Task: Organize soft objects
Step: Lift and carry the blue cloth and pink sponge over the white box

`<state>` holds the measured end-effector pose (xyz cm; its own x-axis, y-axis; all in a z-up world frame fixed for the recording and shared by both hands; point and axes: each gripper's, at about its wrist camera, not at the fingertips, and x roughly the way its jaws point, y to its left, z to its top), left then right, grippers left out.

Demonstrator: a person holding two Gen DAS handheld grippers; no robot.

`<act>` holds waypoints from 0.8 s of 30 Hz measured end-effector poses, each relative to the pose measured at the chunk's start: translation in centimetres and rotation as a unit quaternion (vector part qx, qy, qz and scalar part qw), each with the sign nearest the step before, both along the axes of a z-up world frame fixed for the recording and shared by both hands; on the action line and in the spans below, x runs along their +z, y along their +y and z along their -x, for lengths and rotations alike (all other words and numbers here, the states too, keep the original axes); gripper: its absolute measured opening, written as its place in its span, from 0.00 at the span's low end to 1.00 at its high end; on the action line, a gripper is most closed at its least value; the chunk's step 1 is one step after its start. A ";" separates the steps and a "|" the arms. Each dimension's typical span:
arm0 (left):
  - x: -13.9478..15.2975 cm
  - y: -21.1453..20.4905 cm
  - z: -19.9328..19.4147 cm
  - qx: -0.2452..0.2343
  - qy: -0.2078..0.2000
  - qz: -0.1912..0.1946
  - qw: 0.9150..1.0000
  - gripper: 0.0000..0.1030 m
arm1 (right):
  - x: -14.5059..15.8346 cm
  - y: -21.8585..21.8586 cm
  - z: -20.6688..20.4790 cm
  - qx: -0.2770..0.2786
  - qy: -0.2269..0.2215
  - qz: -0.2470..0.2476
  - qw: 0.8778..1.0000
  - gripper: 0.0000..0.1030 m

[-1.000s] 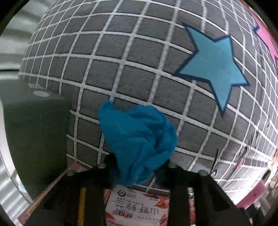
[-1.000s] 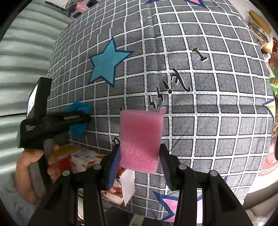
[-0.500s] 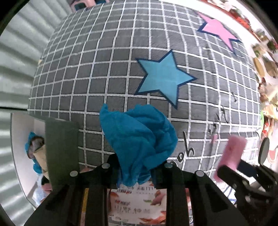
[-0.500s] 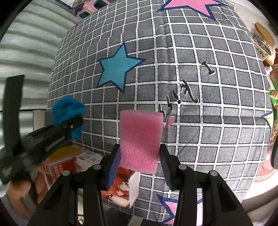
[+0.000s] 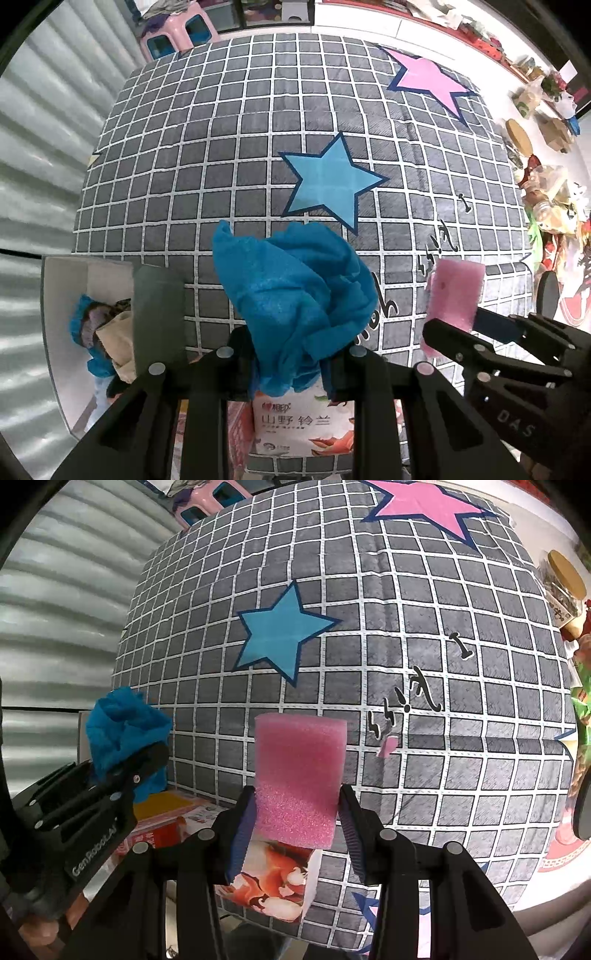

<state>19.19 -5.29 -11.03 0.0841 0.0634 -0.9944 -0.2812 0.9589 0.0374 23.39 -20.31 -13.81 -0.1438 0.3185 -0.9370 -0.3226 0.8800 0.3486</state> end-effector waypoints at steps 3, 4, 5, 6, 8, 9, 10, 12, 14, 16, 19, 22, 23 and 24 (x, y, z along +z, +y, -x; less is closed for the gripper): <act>0.5 0.1 0.5 -0.003 -0.006 0.003 1.000 0.26 | 0.3 0.3 0.3 -0.003 -0.003 0.001 1.000 0.44; 0.6 0.2 0.7 -0.004 -0.008 0.004 1.000 0.26 | 0.4 0.4 0.5 -0.003 -0.004 0.001 1.000 0.44; 0.8 0.2 0.9 -0.006 -0.011 0.005 1.000 0.27 | 0.6 0.5 0.6 -0.003 -0.006 0.002 1.000 0.44; 0.9 0.2 1.1 -0.006 -0.013 0.006 1.000 0.27 | 0.7 0.6 0.7 -0.003 -0.007 0.002 1.000 0.44; 1.3 0.3 1.5 -0.009 -0.018 0.008 1.000 0.26 | 1.0 0.8 1.0 -0.003 -0.010 0.002 1.000 0.44; 1.4 0.3 1.7 -0.010 -0.020 0.008 1.000 0.26 | 1.2 1.0 1.2 -0.003 -0.012 0.002 1.000 0.44; 1.7 0.3 2.0 -0.011 -0.024 0.007 1.000 0.26 | 1.3 1.1 1.3 -0.003 -0.013 0.001 1.000 0.44; 2.2 0.4 2.6 -0.013 -0.031 0.006 0.999 0.27 | 1.7 1.4 1.7 -0.001 -0.017 0.000 1.000 0.44; 2.7 0.7 3.1 -0.012 -0.037 0.007 0.999 0.26 | 2.3 1.9 2.2 0.002 -0.022 -0.001 1.000 0.44; 3.2 1.2 3.8 -0.007 -0.045 0.007 0.999 0.27 | 2.8 2.5 2.6 0.006 -0.028 -0.003 1.000 0.44; 4.1 2.3 4.7 0.004 -0.055 0.006 0.998 0.27 | 3.6 3.6 3.1 0.014 -0.037 -0.007 0.999 0.44; 5.0 3.7 5.8 0.020 -0.067 0.003 0.998 0.26 | 4.6 5.1 3.7 0.026 -0.047 -0.010 0.998 0.44; 5.4 4.4 6.3 0.027 -0.071 0.002 0.997 0.26 | 5.0 5.8 3.8 0.032 -0.052 -0.012 0.998 0.44; 5.7 4.9 6.6 0.033 -0.075 0.000 0.997 0.26 | 5.4 6.4 4.0 0.036 -0.056 -0.014 0.998 0.44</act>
<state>12.55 -0.43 -5.36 0.2272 0.0727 -0.9711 -0.3454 0.9384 -0.0106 19.40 -13.92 -8.42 -0.0628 0.3378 -0.9391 -0.4230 0.8432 0.3317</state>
